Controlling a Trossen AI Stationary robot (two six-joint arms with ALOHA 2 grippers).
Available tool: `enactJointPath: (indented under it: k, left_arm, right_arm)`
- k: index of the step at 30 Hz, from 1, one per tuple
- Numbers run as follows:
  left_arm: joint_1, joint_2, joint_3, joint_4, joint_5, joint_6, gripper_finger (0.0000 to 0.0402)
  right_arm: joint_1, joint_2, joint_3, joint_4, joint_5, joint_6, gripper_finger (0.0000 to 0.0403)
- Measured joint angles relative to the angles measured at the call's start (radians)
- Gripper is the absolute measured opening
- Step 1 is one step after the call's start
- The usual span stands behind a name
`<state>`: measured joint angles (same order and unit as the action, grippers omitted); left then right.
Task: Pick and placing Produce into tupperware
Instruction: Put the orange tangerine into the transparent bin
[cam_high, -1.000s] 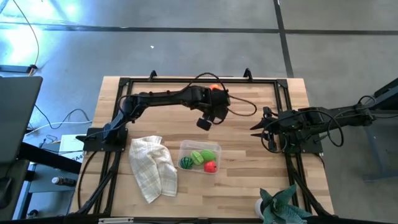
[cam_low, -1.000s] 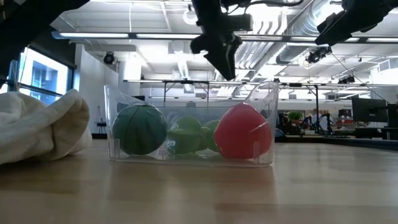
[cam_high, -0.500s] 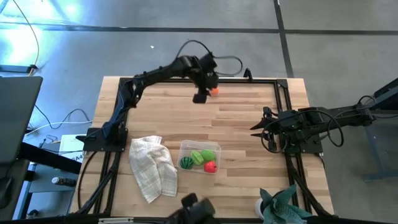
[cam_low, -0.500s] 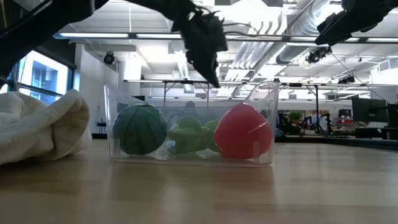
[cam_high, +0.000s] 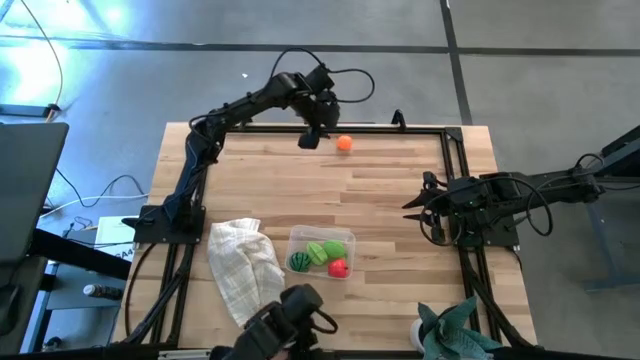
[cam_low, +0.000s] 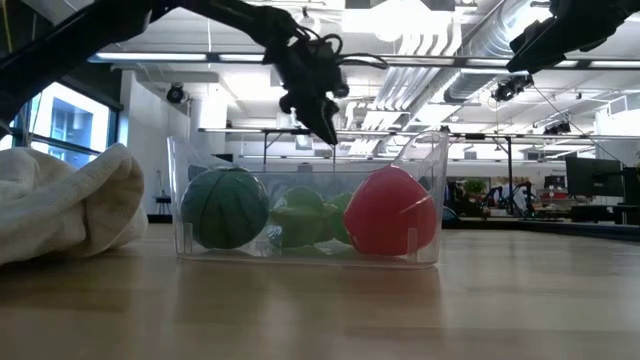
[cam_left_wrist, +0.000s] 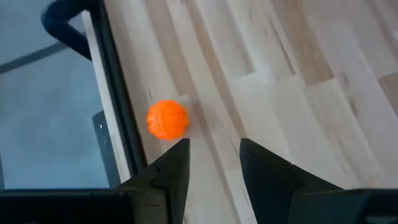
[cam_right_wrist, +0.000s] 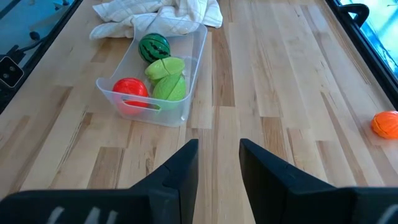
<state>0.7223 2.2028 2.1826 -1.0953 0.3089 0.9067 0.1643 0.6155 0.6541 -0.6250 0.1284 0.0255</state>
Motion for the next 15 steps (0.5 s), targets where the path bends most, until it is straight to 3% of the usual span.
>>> enactJointPath:
  k: [3, 8, 15]
  left_arm:
    - [0.027, 0.010, 0.000, 0.020, 0.009, 0.019, 0.0129]
    - [0.041, 0.019, 0.001, 0.067, -0.086, 0.024, 0.0129]
    - [0.027, 0.064, 0.000, 0.165, -0.089, -0.285, 0.0129]
  right_arm:
    - [0.000, 0.000, 0.000, 0.000, 0.000, 0.000, 0.0106]
    - [0.000, 0.000, 0.000, 0.000, 0.000, 0.000, 0.0106]
    - [0.000, 0.000, 0.000, 0.000, 0.000, 0.000, 0.0106]
